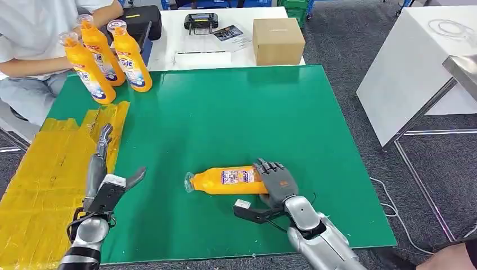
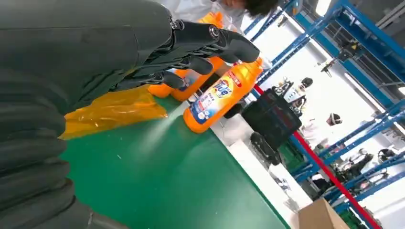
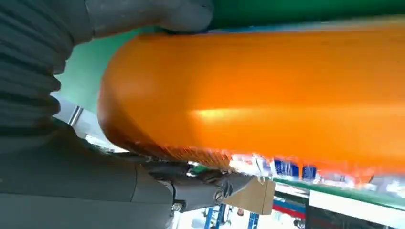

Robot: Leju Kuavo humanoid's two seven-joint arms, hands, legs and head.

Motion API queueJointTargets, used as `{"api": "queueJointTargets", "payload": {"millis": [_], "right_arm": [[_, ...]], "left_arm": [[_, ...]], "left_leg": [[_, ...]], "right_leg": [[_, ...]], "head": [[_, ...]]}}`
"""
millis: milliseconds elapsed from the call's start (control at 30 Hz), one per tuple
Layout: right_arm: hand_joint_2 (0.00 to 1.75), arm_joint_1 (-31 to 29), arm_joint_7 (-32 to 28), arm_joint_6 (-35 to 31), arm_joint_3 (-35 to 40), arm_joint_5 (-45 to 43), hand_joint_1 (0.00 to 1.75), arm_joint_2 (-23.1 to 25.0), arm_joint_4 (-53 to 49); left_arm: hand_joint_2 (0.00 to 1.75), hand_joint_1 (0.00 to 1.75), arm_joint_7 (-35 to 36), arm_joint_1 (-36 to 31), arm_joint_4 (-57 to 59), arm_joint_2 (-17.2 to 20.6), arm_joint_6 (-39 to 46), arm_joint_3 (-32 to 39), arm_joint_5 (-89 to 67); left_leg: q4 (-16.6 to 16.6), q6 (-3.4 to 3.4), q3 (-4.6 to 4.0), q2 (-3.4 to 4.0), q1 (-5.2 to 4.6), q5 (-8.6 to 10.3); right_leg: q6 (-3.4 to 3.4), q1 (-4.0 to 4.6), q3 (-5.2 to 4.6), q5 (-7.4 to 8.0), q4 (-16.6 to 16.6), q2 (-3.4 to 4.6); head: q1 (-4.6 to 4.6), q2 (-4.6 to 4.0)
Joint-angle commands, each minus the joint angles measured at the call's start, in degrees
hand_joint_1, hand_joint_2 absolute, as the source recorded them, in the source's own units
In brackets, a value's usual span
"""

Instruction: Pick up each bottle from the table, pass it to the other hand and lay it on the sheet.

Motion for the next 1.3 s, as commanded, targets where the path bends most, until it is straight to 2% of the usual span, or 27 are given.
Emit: {"api": "queueJointTargets", "payload": {"millis": [33, 167, 467, 500, 567, 600, 667, 833, 900, 1100, 1300], "right_arm": [[1.75, -5.2, -4.6, 2.9, -0.1, -2.9, 1.75, 0.4, 14.7], [1.75, -8.0, -7.7, 5.0, 1.9, -4.5, 1.75, 0.2, 19.9], [1.75, -8.7, -8.2, 5.5, 2.4, -4.7, 1.75, 0.5, 21.2], [1.75, -9.2, -8.8, 5.0, 2.6, -5.5, 1.57, 0.7, 22.2], [1.75, -9.6, -8.8, 2.8, 3.1, -6.2, 1.75, 1.1, 23.0], [1.75, -9.4, -8.9, 1.8, 2.7, -6.8, 1.75, 1.2, 22.5], [1.75, -7.2, -8.2, -2.2, 0.3, -8.6, 1.75, 1.8, 17.8], [1.75, 1.4, -6.2, -8.0, -7.7, -11.8, 1.75, 3.0, 0.1], [1.75, 3.4, -6.4, -9.8, -10.0, -12.1, 1.75, 3.7, -3.9], [1.75, 6.1, -11.0, -15.8, -16.7, -14.2, 1.75, 6.9, -8.3], [1.75, 9.3, -19.1, -24.3, -21.4, -21.8, 1.75, 10.0, -14.5]], "left_arm": [[1.75, 0.00, 0.1, -4.1, 6.1, -0.6, -0.6, -1.5, 1.3], [1.75, 0.00, -0.6, -5.8, 8.5, -0.7, -1.0, -2.4, 2.2], [1.75, 0.00, -0.8, -6.2, 9.0, -0.7, -1.0, -2.5, 2.5], [1.75, 0.00, -1.0, -6.5, 9.5, -0.6, -1.1, -2.8, 2.9], [1.75, 0.00, -1.0, -6.6, 9.7, -0.6, -1.4, -3.3, 3.5], [1.75, 0.00, -1.0, -6.4, 9.4, -0.5, -1.5, -3.4, 3.5], [1.75, 0.00, -0.7, -4.7, 7.1, -0.6, -3.3, -3.5, 4.7], [1.75, 0.00, 1.9, 1.6, -3.7, -1.6, -12.7, -5.3, 9.3], [1.75, 0.00, 2.3, 2.8, -6.1, -2.1, -14.1, -6.6, 9.7], [1.75, 0.00, 1.3, 5.5, -11.4, -3.0, -17.3, -9.5, 14.3], [1.75, 0.00, 4.3, 3.3, -3.5, -5.4, -24.8, -7.8, 26.4]], "left_leg": [[-0.1, 0.02, 0.18, -0.10, 0.03, 0.01], [0.0, 0.03, 0.36, -0.15, 0.02, 0.05], [-0.1, 0.06, 0.53, -0.18, 0.08, 0.08], [-0.1, 0.04, 0.68, -0.12, 0.04, 0.03], [-0.1, 0.03, 0.68, -0.17, 0.04, 0.06], [-0.1, 0.03, 0.69, -0.16, 0.04, 0.04], [-0.1, 0.03, 0.70, -0.12, 0.06, 0.04], [0.0, 0.03, 0.67, -0.03, 0.07, -0.08], [0.0, 0.04, 0.54, -0.09, 0.02, -0.07], [0.0, 0.04, -0.06, -0.08, -0.01, -0.06], [0.0, 0.04, -0.15, -0.12, -0.03, -0.04]], "right_leg": [[-0.04, 0.04, 0.22, -0.01, -0.1, -0.14], [-0.04, 0.04, 0.39, 0.01, -0.1, -0.22], [-0.07, 0.10, 0.59, 0.07, -0.2, -0.29], [-0.04, 0.05, 0.67, 0.02, -0.1, -0.19], [-0.05, 0.06, 0.67, 0.03, -0.2, -0.25], [-0.04, 0.05, 0.68, 0.01, -0.1, -0.23], [-0.06, 0.07, 0.68, 0.03, -0.2, -0.20], [-0.06, 0.09, 0.68, -0.05, -0.2, -0.10], [-0.02, 0.03, 0.58, -0.07, -0.1, -0.12], [-0.01, 0.01, 0.04, -0.04, 0.0, -0.08], [-0.01, -0.02, -0.09, -0.04, 0.0, -0.11]], "head": [[0.00, 0.00], [0.02, 0.00], [0.00, 0.00], [0.00, 0.00], [0.00, 0.00], [0.02, 0.00], [0.00, 0.00], [0.00, 0.00], [0.00, 0.00], [-0.02, 0.00], [0.00, 0.00]]}}
